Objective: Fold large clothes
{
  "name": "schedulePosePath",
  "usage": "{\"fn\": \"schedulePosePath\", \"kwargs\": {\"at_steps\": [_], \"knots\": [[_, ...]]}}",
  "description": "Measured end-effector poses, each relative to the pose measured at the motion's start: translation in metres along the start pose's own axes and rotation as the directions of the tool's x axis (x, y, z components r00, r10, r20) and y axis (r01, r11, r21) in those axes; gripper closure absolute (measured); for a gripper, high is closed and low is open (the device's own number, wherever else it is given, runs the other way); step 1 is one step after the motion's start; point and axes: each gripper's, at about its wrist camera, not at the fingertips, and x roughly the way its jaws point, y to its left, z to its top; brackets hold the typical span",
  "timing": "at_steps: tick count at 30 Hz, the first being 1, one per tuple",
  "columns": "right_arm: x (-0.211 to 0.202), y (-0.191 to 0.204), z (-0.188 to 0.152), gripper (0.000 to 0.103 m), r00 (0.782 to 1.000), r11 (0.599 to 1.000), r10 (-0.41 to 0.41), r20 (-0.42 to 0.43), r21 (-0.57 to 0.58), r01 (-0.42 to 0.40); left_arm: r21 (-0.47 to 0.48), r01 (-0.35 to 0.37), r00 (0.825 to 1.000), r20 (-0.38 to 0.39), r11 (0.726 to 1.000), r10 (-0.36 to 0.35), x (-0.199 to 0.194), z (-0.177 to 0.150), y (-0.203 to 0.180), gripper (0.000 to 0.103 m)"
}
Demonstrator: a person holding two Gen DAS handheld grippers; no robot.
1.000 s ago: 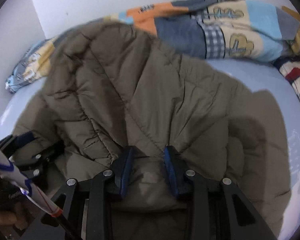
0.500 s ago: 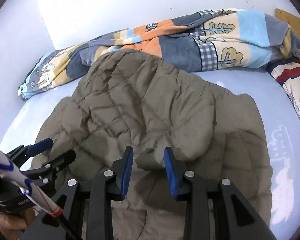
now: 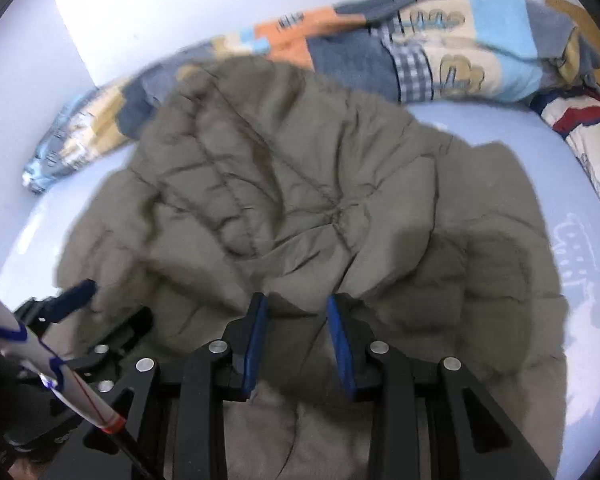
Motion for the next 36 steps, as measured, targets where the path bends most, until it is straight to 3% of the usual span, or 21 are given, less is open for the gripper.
{"fn": "schedulePosePath", "kwargs": {"at_steps": [5,10,18,21,25,29,32,36], "knots": [[-0.051,0.018,-0.033,0.069,0.999,0.998,0.017,0.029,-0.054,-0.015,0.015,0.001,0.999,0.039,1.000,-0.001,-0.045,-0.026,-0.002,0.027],[-0.091,0.033,-0.085,0.069,0.999,0.996,0.016,0.032,-0.088,-0.014,0.038,-0.007,1.000,0.028,0.999,0.006,-0.078,-0.063,-0.007,0.027],[-0.134,0.046,-0.160,0.069,0.999,0.996,0.038,-0.004,-0.080,-0.038,-0.017,-0.039,0.999,-0.038,0.999,0.038,-0.115,-0.143,0.003,0.027],[-0.150,0.052,-0.187,0.069,1.000,0.996,0.028,0.002,-0.087,-0.027,-0.029,-0.083,0.994,-0.077,0.996,0.081,-0.118,-0.176,0.007,0.027],[-0.146,0.056,-0.221,0.069,0.998,0.997,-0.003,-0.056,-0.083,-0.002,-0.046,-0.087,0.988,-0.134,0.995,0.081,-0.111,-0.206,0.015,0.027],[-0.133,0.057,-0.247,0.069,0.993,0.994,-0.044,-0.108,-0.101,0.033,-0.035,-0.103,0.988,-0.118,0.994,0.098,-0.119,-0.219,0.014,0.027],[-0.133,0.064,-0.259,0.069,0.991,0.983,-0.099,-0.088,-0.161,0.084,-0.049,-0.103,0.991,-0.094,0.993,0.098,-0.132,-0.227,0.014,0.027],[-0.148,0.069,-0.271,0.069,0.993,0.979,-0.115,-0.024,-0.174,0.109,-0.046,-0.118,0.992,-0.043,0.992,0.116,-0.150,-0.238,0.015,0.027]]}}
